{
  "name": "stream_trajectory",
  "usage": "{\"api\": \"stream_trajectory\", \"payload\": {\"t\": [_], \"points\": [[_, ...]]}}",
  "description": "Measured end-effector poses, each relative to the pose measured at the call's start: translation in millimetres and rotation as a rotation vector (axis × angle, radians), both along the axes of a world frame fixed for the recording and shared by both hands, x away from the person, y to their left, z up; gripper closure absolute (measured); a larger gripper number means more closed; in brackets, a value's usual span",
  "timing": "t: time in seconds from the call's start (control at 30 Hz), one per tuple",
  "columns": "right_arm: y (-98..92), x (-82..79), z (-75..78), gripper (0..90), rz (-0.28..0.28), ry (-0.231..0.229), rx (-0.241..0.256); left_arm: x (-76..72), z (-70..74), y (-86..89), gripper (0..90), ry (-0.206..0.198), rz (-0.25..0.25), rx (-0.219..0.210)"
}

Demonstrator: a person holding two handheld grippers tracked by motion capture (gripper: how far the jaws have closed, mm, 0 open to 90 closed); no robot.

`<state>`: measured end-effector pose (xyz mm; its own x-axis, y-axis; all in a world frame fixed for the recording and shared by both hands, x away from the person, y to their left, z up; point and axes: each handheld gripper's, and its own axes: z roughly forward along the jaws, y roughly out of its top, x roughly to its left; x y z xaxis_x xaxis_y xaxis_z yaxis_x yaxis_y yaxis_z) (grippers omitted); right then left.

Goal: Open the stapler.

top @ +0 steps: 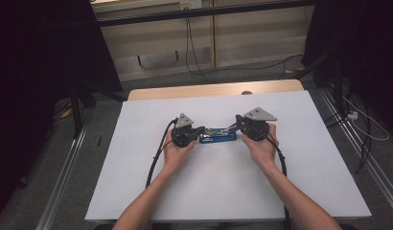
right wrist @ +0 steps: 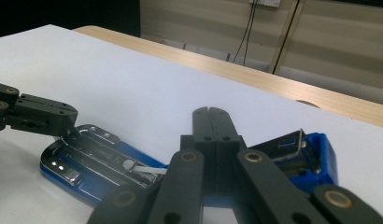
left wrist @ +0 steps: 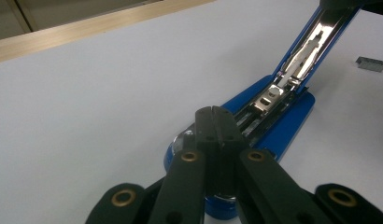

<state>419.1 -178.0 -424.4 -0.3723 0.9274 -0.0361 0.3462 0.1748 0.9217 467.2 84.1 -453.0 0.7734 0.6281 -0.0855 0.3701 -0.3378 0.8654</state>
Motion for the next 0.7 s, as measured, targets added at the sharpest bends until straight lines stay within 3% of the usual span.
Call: {"api": "stream_trajectory", "payload": {"t": [0.47, 0.7], "points": [[-21.8, -5.9, -12.4, 90.0, -0.027, 0.035, -0.008, -0.1, -1.4, -2.1, 90.0, 0.005, 0.004, -0.001], [-23.3, -5.2, -19.7, 90.0, -0.021, 0.067, -0.008, 0.1, -1.4, -1.8, 90.0, 0.009, 0.006, -0.004]]}}
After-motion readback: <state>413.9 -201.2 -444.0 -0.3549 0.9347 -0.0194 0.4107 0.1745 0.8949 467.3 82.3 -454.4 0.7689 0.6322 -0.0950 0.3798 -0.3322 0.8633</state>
